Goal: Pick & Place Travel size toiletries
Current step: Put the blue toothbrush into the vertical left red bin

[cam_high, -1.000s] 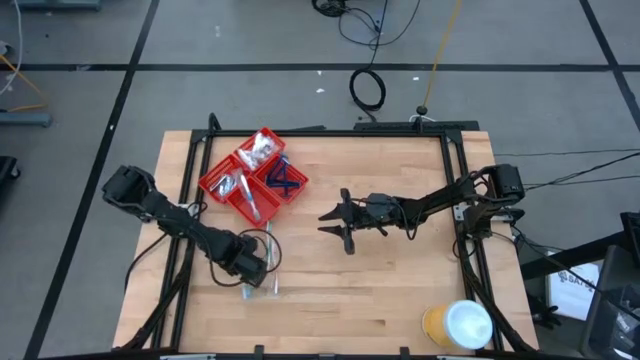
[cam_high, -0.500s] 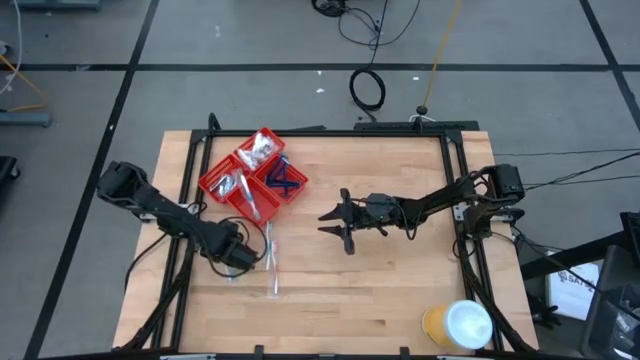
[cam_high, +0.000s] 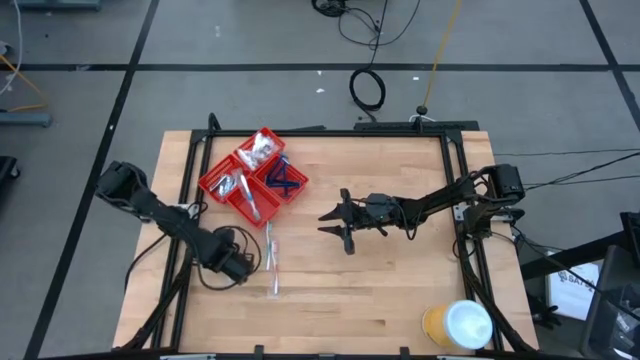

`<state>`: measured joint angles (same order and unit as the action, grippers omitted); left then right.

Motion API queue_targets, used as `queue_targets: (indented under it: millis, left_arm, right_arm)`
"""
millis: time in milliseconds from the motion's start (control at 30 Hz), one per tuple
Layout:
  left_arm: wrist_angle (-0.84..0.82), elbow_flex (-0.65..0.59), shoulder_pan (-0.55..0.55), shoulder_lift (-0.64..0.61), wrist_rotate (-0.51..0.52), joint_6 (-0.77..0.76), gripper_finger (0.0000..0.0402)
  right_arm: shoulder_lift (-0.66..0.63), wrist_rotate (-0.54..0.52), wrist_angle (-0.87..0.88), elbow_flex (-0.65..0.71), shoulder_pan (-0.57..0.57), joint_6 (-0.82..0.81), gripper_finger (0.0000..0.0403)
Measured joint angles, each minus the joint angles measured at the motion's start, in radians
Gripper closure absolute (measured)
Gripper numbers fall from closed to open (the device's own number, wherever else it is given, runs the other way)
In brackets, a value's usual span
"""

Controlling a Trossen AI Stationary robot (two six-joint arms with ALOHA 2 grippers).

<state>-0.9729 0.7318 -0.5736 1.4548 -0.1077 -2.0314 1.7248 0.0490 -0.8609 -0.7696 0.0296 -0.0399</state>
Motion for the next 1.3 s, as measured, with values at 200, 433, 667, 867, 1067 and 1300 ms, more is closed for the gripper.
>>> queue_targets:
  millis: [200,433,667,867,1067,1300]
  left_arm:
    - [0.156,-0.105,-0.018,-0.006,0.025,-0.085,0.0215]
    - [0.198,-0.135,-0.016,-0.01,0.03,-0.038,0.0224]
    - [0.223,-0.136,-0.013,-0.008,0.05,-0.012,0.0331]
    - [0.215,-0.136,-0.014,-0.02,0.1,0.061,0.0385]
    - [0.017,-0.036,-0.047,-0.081,0.291,0.091,0.0396]
    - [-0.112,0.111,-0.108,-0.169,0.634,0.154,0.0396]
  right_arm:
    - [0.0,0.0,0.005,0.0,0.0,0.0,0.0287]
    - [0.0,0.0,0.008,0.0,0.0,0.0,0.0287]
    - [0.0,0.0,0.008,0.0,0.0,-0.008,0.0287]
    - [0.0,0.0,0.008,0.0,0.0,-0.008,0.0287]
    - [0.0,0.0,0.017,0.0,0.0,-0.008,0.0287]
    - [0.0,-0.003,0.021,0.0,-0.001,-0.008,0.0287]
